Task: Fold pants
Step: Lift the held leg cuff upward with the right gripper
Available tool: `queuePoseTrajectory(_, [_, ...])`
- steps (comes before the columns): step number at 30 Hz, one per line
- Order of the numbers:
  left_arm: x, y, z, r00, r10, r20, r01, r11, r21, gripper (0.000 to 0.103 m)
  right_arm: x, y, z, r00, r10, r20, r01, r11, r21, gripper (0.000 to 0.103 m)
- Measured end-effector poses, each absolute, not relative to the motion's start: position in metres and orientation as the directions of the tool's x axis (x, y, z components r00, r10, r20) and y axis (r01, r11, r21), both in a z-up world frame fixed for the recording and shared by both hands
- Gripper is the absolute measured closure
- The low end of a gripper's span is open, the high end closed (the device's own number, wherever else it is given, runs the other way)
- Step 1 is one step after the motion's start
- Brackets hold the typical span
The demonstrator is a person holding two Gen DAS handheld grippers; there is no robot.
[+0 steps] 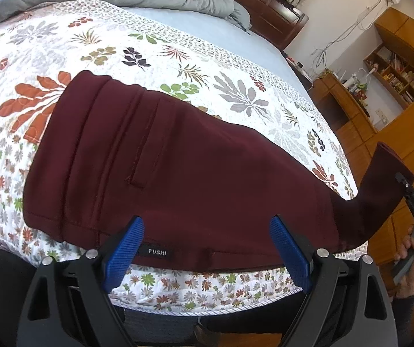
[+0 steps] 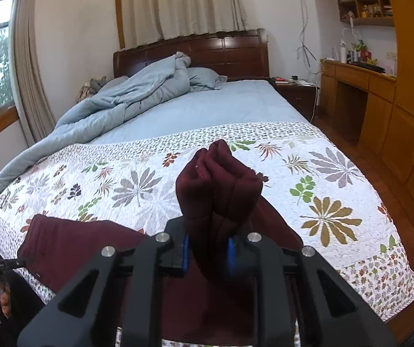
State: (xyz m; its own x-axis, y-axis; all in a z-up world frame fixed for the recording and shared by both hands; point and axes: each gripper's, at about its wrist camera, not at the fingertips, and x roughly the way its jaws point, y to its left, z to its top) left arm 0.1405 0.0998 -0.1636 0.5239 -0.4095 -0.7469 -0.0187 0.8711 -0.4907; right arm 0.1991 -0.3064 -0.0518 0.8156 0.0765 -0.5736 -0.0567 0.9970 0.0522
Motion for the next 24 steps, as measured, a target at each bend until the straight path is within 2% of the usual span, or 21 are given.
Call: queuePoseTrajectory(24, [0.136, 0.101, -0.17, 0.499, -0.416, -0.76, -0.034, 0.867, -0.497, 0.014, 0.202, -0.249, -0.079, 0.776, 0.092, -0.623, -0.18, 0.981, -0.078, 0.085])
